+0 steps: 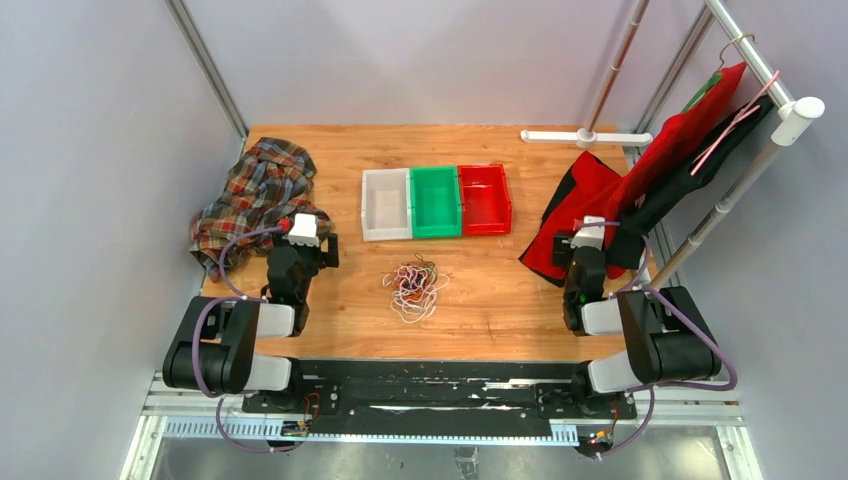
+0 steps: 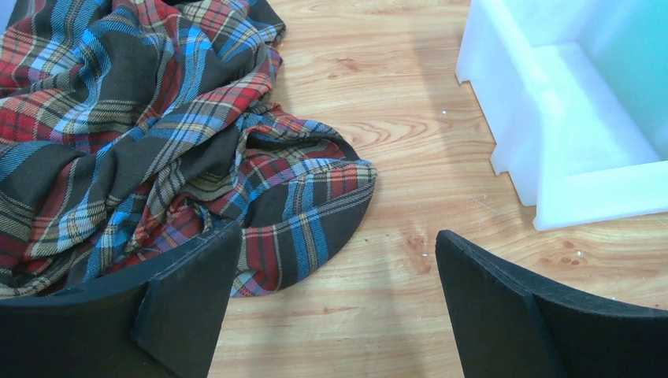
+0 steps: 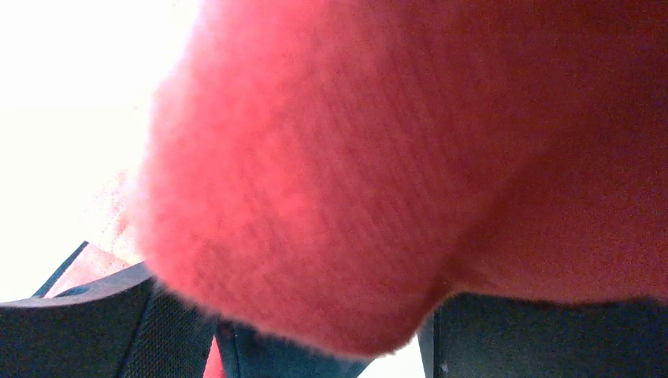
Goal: Untangle the cables
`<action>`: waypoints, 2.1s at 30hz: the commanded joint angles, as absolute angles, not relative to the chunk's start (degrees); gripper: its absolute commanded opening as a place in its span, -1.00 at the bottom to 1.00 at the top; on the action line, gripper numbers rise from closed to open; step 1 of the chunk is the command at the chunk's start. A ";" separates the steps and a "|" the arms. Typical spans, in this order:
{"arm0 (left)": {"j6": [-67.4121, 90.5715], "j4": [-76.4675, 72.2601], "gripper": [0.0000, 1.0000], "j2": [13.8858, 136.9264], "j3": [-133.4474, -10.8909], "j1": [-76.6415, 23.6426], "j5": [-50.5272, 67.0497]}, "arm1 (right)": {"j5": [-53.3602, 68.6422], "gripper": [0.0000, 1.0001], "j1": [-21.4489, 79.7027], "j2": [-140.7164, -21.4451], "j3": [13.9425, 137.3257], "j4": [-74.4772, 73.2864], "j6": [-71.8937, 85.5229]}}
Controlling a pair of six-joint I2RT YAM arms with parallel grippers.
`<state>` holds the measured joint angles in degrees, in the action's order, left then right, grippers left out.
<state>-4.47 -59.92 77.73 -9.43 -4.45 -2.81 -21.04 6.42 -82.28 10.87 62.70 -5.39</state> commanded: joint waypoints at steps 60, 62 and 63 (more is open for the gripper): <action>-22.93 35.07 0.98 74.50 -55.07 -16.70 38.73 | -18.60 0.33 57.30 -81.35 45.36 9.00 26.75; -23.24 35.52 0.98 74.32 -55.02 -16.72 39.15 | -14.42 0.27 54.29 -82.68 45.85 11.12 25.36; -23.28 35.70 0.98 74.35 -55.10 -16.70 39.36 | -13.16 0.23 53.23 -83.43 46.43 11.38 24.03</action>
